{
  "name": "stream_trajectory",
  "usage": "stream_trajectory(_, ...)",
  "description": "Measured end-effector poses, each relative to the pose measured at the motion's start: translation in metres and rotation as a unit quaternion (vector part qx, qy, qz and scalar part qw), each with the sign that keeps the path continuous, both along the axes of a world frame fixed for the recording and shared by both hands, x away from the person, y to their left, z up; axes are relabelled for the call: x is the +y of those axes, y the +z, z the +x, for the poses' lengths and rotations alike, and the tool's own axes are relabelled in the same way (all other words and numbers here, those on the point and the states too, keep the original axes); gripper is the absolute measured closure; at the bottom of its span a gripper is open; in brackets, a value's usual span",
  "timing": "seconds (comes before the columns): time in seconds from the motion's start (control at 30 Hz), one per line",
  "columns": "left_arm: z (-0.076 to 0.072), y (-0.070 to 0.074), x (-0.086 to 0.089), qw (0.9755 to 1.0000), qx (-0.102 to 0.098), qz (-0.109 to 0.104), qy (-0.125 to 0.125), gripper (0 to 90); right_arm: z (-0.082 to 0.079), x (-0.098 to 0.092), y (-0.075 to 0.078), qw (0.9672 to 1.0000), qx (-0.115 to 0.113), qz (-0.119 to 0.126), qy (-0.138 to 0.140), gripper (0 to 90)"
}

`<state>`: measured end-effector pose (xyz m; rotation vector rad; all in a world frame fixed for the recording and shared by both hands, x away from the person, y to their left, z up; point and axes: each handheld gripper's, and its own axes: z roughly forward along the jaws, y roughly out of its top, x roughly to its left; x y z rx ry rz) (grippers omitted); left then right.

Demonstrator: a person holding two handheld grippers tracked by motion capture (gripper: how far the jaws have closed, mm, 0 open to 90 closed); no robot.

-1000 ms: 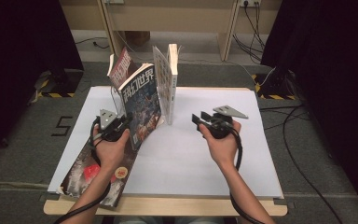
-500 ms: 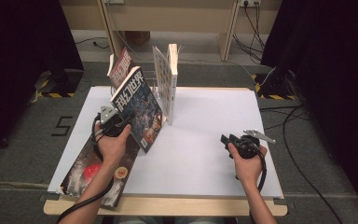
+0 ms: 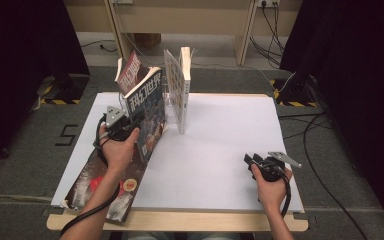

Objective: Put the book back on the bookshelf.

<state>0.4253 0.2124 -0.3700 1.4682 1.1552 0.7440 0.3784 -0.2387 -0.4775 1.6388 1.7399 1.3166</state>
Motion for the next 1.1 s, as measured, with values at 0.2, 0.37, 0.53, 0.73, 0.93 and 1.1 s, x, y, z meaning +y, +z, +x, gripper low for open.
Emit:
stream_trajectory(0.2,0.004,0.013,0.006,0.9999,-0.012,0.004,0.003,82.3,-0.002,0.0,-0.005,0.9998,-0.011,-0.012,-0.008,56.9)
stream_trajectory(0.37,0.012,0.022,0.009,0.9998,-0.016,0.004,0.008,82.3,-0.003,0.0,-0.005,0.9997,-0.018,-0.014,-0.01,56.9)
stream_trajectory(0.53,0.023,0.034,0.011,0.9996,-0.023,0.001,0.018,82.3,-0.002,-0.001,-0.006,0.9997,-0.016,-0.01,-0.012,56.9)
stream_trajectory(0.73,0.046,0.04,0.01,0.9993,-0.02,0.007,0.03,82.2,0.0,-0.001,-0.008,0.9998,-0.012,-0.006,-0.013,56.8)
stream_trajectory(0.93,0.069,0.042,0.005,0.999,-0.021,0.017,0.035,82.2,0.0,-0.002,-0.009,0.9999,-0.012,-0.004,-0.012,56.8)
stream_trajectory(1.1,0.083,0.032,0.005,0.9989,-0.023,0.016,0.039,82.1,0.001,-0.003,-0.011,0.9999,-0.012,-0.008,-0.01,56.7)
